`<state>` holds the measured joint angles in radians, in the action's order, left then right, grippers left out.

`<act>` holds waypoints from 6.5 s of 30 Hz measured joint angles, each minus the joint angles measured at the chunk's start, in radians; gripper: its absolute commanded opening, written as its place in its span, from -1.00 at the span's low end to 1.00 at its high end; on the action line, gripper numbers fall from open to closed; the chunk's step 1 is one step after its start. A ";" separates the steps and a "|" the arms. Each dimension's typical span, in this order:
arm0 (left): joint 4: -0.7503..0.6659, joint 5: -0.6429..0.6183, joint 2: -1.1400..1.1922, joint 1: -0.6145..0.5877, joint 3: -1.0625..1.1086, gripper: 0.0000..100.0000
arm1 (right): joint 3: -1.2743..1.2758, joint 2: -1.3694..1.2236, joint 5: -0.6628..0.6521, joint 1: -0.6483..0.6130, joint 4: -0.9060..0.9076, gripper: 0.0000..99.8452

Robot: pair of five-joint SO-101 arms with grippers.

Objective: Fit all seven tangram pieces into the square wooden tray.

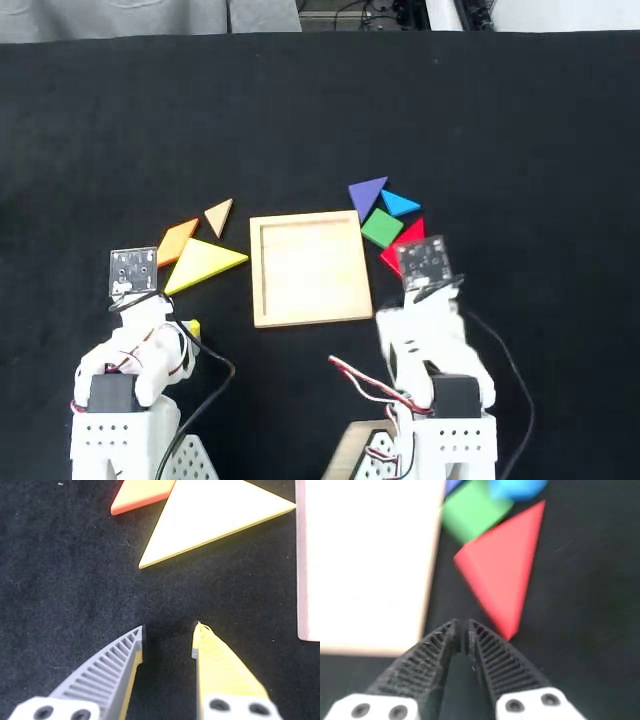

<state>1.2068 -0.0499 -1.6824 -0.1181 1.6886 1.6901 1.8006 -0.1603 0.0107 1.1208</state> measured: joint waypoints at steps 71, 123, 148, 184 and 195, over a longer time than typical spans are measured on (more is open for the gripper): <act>-0.313 0.130 0.893 -0.164 -0.517 -0.64 | -0.101 0.000 -0.203 0.195 -0.183 -0.67; -0.531 0.130 0.790 -0.226 -0.295 -0.64 | -1.115 -1.898 0.115 -0.057 -0.138 -0.21; -0.531 0.130 0.790 -0.226 -0.295 -0.64 | -1.155 -1.941 0.115 -0.057 -0.160 -0.65; -0.534 0.130 0.790 -0.226 -0.295 -0.65 | -1.295 -1.478 0.011 -0.299 0.262 -0.66; -0.534 0.130 0.790 -0.226 -0.295 -0.65 | -1.295 -1.720 -0.356 -0.546 0.222 -0.66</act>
<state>0.6728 0.0806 -0.8922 -0.3437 1.3940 0.3951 0.0806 -0.5163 -0.5355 1.3433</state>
